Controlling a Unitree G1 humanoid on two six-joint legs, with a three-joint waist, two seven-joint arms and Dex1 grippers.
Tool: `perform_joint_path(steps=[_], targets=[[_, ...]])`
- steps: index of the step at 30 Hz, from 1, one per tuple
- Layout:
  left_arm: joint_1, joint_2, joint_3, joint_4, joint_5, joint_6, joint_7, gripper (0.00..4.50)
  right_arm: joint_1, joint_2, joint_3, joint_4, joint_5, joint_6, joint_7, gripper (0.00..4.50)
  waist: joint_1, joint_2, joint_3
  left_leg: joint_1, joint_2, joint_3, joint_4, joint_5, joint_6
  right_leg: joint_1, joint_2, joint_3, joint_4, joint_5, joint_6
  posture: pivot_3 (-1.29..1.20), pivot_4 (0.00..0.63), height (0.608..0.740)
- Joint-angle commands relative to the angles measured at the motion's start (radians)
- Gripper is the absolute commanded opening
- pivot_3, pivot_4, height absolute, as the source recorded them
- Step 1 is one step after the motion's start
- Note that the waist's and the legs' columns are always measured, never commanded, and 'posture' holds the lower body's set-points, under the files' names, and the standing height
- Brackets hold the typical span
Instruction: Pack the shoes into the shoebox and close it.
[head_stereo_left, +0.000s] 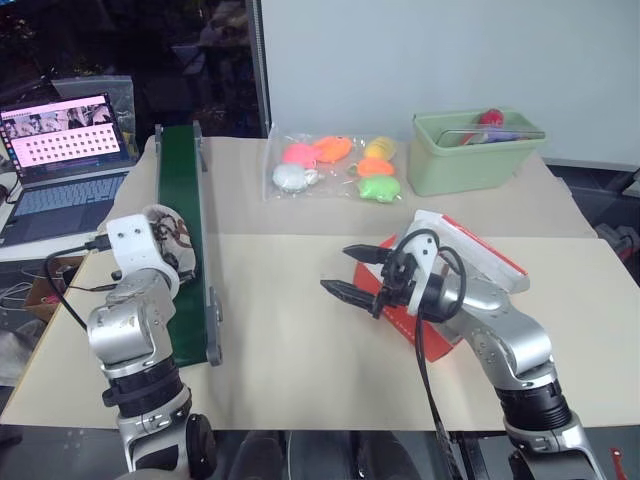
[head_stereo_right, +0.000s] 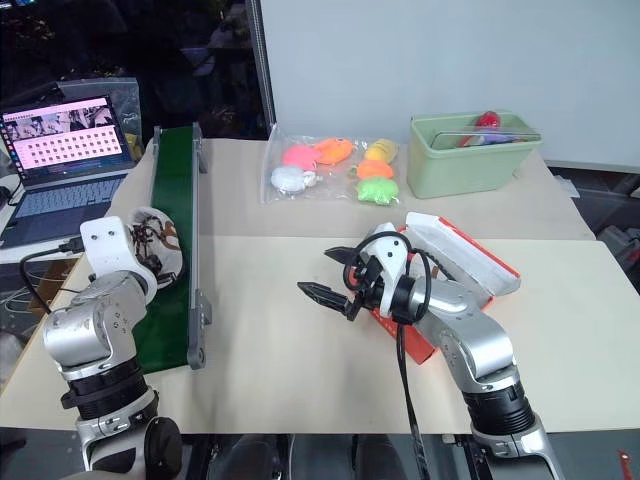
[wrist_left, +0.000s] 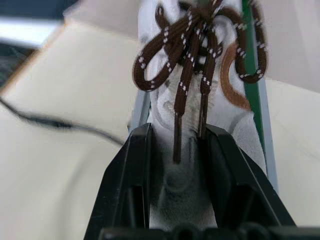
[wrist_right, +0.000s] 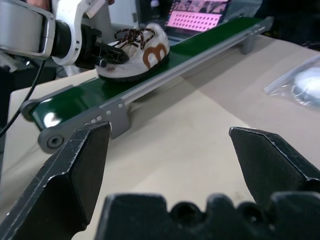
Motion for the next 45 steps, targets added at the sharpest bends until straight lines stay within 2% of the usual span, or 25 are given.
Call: perform_joint_path(steps=[1, 4, 6, 8, 13, 19, 25, 28, 32, 38, 45], targets=[[-0.022, 0.055, -0.098, -0.068, 0.055, -0.272, -0.006, 1.54, -0.03, 0.012, -0.043, -0.014, 0.031, 0.016, -0.023, 4.5, -0.001, 0.0, 0.0, -0.001, 0.0, 0.0, 0.0, 0.0, 0.0, -0.001, 0.0, 0.0, -0.001, 0.0, 0.0, 0.0, 0.15, 0.729], [-0.017, 0.068, -0.152, -0.076, 0.074, -0.375, -0.015, 1.54, -0.052, 0.042, -0.085, 0.007, 0.071, 0.048, -0.058, 4.5, -0.001, 0.0, 0.0, -0.004, 0.0, 0.0, 0.0, 0.0, 0.0, -0.003, 0.0, 0.0, -0.002, 0.0, 0.0, 0.0, 0.15, 0.729], [-0.009, 0.068, -0.176, -0.07, 0.074, -0.407, -0.028, 1.54, -0.088, 0.085, -0.151, 0.03, 0.157, 0.115, -0.112, 4.5, -0.002, 0.0, 0.0, -0.005, 0.0, 0.0, -0.001, 0.0, 0.0, -0.003, -0.001, 0.0, -0.003, 0.0, 0.0, 0.0, 0.15, 0.729], [-0.005, 0.05, -0.18, -0.068, 0.064, -0.41, -0.029, 1.54, -0.121, 0.108, -0.198, 0.053, 0.208, 0.156, -0.151, 4.5, -0.005, 0.0, 0.0, -0.005, 0.0, 0.0, -0.001, 0.0, 0.0, -0.003, -0.001, 0.0, -0.003, 0.0, 0.0, 0.0, 0.15, 0.729], [-0.001, 0.034, -0.166, -0.063, 0.06, -0.399, -0.031, 1.54, -0.147, 0.102, -0.227, 0.06, 0.238, 0.188, -0.175, 4.5, -0.007, 0.0, 0.0, -0.005, 0.0, 0.0, -0.001, 0.0, 0.0, -0.004, 0.0, 0.0, -0.003, 0.0, 0.0, 0.0, 0.15, 0.729], [0.017, 0.006, -0.138, -0.073, 0.03, -0.287, -0.042, 1.54, -0.131, 0.085, -0.215, 0.053, 0.235, 0.193, -0.172, 4.5, -0.007, 0.0, 0.0, -0.005, 0.0, 0.0, -0.001, 0.0, 0.0, -0.004, 0.0, 0.0, -0.003, 0.0, 0.0, 0.0, 0.15, 0.729], [0.042, -0.05, -0.093, -0.26, 0.043, -0.047, 0.009, 1.54, -0.125, 0.059, -0.203, 0.056, 0.226, 0.193, -0.156, 4.5, -0.009, 0.0, 0.0, -0.006, 0.0, 0.0, -0.001, 0.0, 0.0, -0.004, 0.0, 0.0, -0.003, 0.0, 0.0, 0.0, 0.15, 0.729], [0.165, -0.031, -0.123, -0.393, 0.027, 0.119, -0.035, 1.54, -0.135, 0.045, -0.207, 0.07, 0.231, 0.196, -0.149, 4.5, -0.012, 0.0, 0.0, -0.006, 0.0, 0.0, -0.001, 0.0, 0.0, -0.004, 0.0, 0.0, -0.003, 0.0, 0.0, 0.0, 0.15, 0.729], [0.316, -0.022, -0.119, -0.511, 0.014, 0.252, -0.073, 1.54, -0.141, 0.025, -0.201, 0.079, 0.221, 0.192, -0.141, 4.5, -0.025, 0.0, 0.0, -0.005, 0.001, 0.0, -0.003, 0.0, 0.0, -0.005, 0.0, 0.0, -0.003, 0.0, 0.0, 0.0, 0.15, 0.729], [0.377, -0.052, -0.13, -0.451, 0.022, 0.207, -0.075, 1.54, -0.142, 0.026, -0.197, 0.09, 0.228, 0.192, -0.143, 4.5, -0.029, 0.001, -0.001, 0.0, 0.0, 0.001, -0.001, 0.0, 0.0, 0.001, 0.0, 0.001, -0.002, 0.0, 0.0, 0.0, 0.15, 0.729], [0.482, -0.059, -0.142, -0.438, 0.027, 0.168, -0.085, 1.54, -0.144, 0.025, -0.196, 0.09, 0.227, 0.197, -0.146, 4.5, -0.039, 0.002, -0.001, 0.001, 0.001, 0.001, -0.005, 0.0, 0.0, -0.001, 0.0, 0.002, -0.003, 0.0, 0.0, 0.0, 0.15, 0.729]])
